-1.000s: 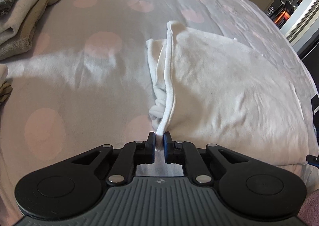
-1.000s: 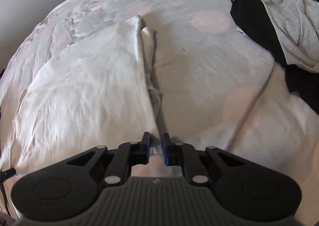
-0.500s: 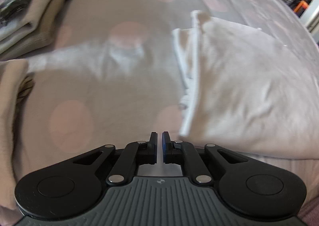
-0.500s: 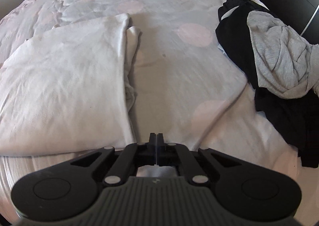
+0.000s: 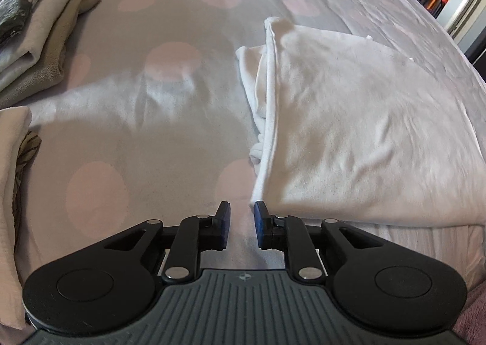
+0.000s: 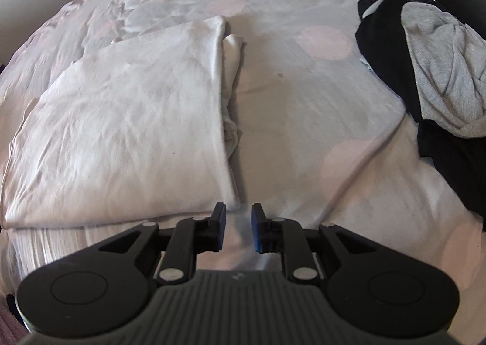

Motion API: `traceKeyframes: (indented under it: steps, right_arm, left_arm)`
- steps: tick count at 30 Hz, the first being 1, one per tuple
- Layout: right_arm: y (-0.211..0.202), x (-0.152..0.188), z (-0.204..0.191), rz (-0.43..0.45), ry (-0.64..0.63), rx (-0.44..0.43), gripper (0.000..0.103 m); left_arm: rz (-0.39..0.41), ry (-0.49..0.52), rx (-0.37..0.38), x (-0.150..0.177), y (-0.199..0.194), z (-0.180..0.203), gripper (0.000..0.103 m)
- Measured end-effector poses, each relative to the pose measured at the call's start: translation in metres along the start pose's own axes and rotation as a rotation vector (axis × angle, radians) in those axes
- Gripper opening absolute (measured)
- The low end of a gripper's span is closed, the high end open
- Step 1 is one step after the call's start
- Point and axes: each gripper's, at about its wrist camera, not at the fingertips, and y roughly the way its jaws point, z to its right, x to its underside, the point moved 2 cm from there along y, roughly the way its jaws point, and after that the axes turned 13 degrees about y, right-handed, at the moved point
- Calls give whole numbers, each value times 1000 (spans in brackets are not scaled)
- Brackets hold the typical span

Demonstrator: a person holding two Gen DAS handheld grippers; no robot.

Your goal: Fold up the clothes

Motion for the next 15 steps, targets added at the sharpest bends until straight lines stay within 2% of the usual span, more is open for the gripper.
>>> traceKeyframes:
  steps: [6, 8, 10, 13, 15]
  right_arm:
    - [18, -3, -15, -11, -72, 54, 22]
    - [22, -5, -16, -2, -72, 52, 22]
    - [23, -7, -15, 12, -58, 36, 16]
    - [22, -7, -13, 17, -45, 45, 11]
    - [21, -7, -12, 20, -36, 50, 10]
  left_arm:
    - [-50, 9, 5, 1, 16, 1, 16]
    - [-27, -5, 6, 0, 15, -1, 16]
    - [23, -22, 11, 0, 10, -3, 3]
    - [106, -38, -18, 0, -7, -7, 2]
    - [67, -39, -46, 2, -5, -8, 2]
